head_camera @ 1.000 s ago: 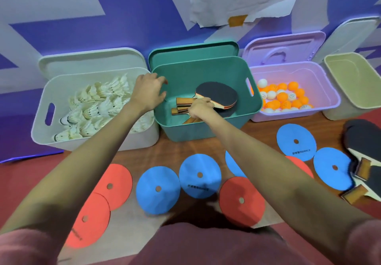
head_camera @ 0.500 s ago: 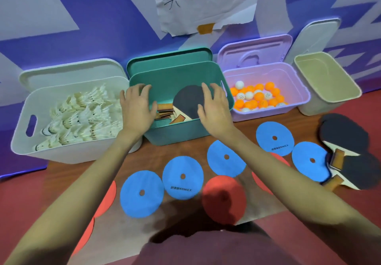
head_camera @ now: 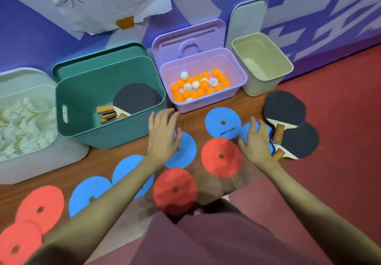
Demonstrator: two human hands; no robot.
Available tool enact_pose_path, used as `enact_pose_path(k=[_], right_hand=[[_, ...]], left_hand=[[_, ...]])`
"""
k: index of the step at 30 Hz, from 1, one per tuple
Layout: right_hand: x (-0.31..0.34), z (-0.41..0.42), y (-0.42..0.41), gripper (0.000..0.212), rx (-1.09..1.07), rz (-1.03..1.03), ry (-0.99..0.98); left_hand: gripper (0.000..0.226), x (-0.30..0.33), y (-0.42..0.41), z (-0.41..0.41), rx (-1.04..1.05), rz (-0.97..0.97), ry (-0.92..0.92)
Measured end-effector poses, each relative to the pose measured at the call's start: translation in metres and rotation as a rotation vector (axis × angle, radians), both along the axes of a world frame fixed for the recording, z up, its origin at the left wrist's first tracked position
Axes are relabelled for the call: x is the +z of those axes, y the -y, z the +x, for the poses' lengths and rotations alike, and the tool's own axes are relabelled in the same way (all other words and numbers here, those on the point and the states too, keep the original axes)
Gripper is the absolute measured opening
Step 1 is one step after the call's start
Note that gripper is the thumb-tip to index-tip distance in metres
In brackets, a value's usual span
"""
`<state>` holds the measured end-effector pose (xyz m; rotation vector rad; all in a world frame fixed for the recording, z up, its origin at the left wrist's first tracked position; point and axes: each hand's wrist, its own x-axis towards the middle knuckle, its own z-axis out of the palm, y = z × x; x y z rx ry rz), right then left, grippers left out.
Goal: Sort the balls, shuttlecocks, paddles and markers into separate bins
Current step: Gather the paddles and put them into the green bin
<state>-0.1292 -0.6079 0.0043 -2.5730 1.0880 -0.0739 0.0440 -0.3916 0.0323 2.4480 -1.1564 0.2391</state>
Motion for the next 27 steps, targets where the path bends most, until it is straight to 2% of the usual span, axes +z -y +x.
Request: enact_pose_path(k=[3,7,13,18,22,27], right_hand=[[-0.011,-0.046,0.035,0.076,-0.115,0.036,-0.046],[-0.023,-0.092,0.069,0.066,-0.229,0.128,-0.086],[-0.045,-0.132,0.092,0.064,-0.246,0.222,-0.076],[-0.055,-0.143,0.098,0.060,-0.250,0.305,-0.048],[-0.065,-0.147,0.104,0.057,-0.243,0.331,-0.081],[-0.066,-0.149,0.106,0.058,-0.243,0.344,-0.049]], left_hand=[[0.044,-0.017,0.043,-0.027,-0.090,0.012,-0.085],[0.049,-0.038,0.106,-0.061,-0.186,0.069,-0.242],[0.046,-0.066,0.199,-0.116,-0.278,0.235,-0.421],[0.046,-0.085,0.263,-0.152,-0.216,0.390,-0.533],[0.041,-0.096,0.299,-0.160,-0.118,0.374,-0.718],[0.029,-0.096,0.320,-0.159,-0.089,0.370,-0.809]])
